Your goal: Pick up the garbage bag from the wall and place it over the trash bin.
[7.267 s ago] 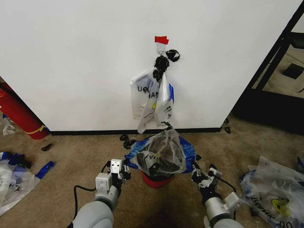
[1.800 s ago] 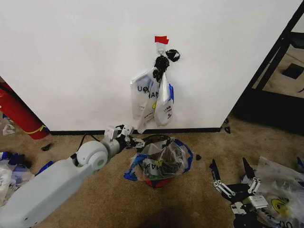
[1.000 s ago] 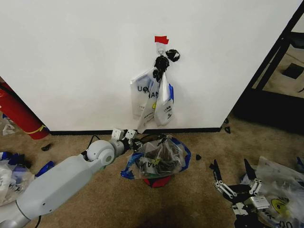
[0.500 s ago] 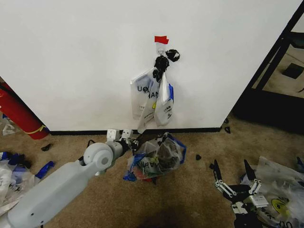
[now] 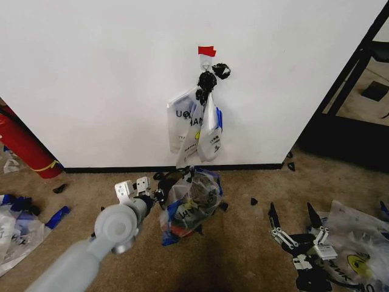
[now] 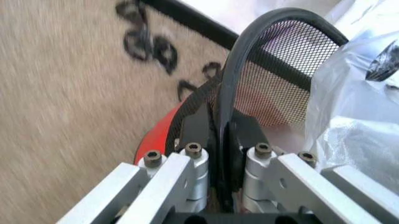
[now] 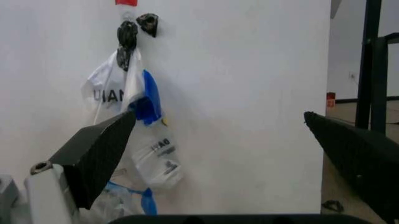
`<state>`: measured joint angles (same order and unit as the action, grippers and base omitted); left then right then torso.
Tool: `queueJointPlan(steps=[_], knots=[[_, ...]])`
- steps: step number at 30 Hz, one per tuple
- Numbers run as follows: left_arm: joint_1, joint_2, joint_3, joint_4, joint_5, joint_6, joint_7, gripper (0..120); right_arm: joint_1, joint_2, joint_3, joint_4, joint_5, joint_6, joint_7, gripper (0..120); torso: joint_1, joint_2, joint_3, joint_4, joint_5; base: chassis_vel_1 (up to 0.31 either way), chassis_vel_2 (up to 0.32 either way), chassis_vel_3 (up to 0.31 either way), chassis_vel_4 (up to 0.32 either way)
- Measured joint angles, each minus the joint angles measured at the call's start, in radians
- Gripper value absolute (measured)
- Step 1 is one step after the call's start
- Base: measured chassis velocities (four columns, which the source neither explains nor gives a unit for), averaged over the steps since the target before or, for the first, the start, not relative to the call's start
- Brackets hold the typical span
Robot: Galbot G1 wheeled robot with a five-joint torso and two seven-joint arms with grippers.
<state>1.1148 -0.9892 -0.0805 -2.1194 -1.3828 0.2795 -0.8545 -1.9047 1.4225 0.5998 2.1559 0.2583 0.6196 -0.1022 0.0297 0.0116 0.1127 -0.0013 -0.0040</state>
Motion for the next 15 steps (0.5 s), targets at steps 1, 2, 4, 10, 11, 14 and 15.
queueJointPlan(steps=[1, 2, 4, 10, 11, 14, 15], knots=[[0.023, -0.021, 0.001, -0.006, 0.015, -0.022, -0.002, 4, 0.001, -0.004, 0.001, 0.001, 0.000, -0.003, 0.005, 100, 0.000, 0.000, 0.000, 0.0002, 0.0001, 0.000, 0.000, 0.000, 0.000], [0.042, -0.039, 0.001, -0.011, 0.029, -0.040, -0.003, 4, 0.002, -0.006, 0.001, 0.001, 0.000, -0.004, 0.009, 100, 0.000, 0.000, 0.000, 0.0001, -0.0001, 0.000, 0.000, 0.000, 0.000], [0.085, -0.076, -0.001, -0.015, 0.072, -0.078, 0.012, 4, 0.003, -0.011, 0.002, 0.002, -0.001, -0.007, 0.014, 100, 0.000, 0.000, 0.000, 0.0002, 0.0001, 0.000, 0.000, 0.000, 0.000], [0.129, -0.123, -0.003, 0.012, 0.181, -0.127, 0.045, 4, 0.001, -0.017, 0.001, 0.004, -0.001, -0.008, 0.017, 100, 0.000, 0.000, 0.000, 0.0001, 0.0000, 0.000, 0.000, 0.000, 0.000], [0.131, -0.130, -0.002, 0.020, 0.213, -0.132, 0.050, 4, 0.001, -0.017, 0.001, 0.003, -0.001, -0.007, 0.017, 100, 0.000, 0.000, 0.000, 0.0001, 0.0001, 0.000, 0.000, 0.000, 0.000], [0.131, -0.143, -0.001, 0.024, 0.248, -0.126, 0.058, 4, -0.002, -0.016, -0.002, 0.004, -0.002, -0.007, 0.017, 100, 0.000, 0.000, 0.000, 0.0001, 0.0001, 0.000, 0.000, 0.000, 0.000], [0.131, -0.143, -0.001, 0.024, 0.248, -0.126, 0.058, 4, -0.002, -0.016, -0.002, 0.004, -0.002, -0.007, 0.017, 100, 0.000, 0.000, 0.000, 0.0001, 0.0001, 0.000, 0.000, 0.000, 0.000]])
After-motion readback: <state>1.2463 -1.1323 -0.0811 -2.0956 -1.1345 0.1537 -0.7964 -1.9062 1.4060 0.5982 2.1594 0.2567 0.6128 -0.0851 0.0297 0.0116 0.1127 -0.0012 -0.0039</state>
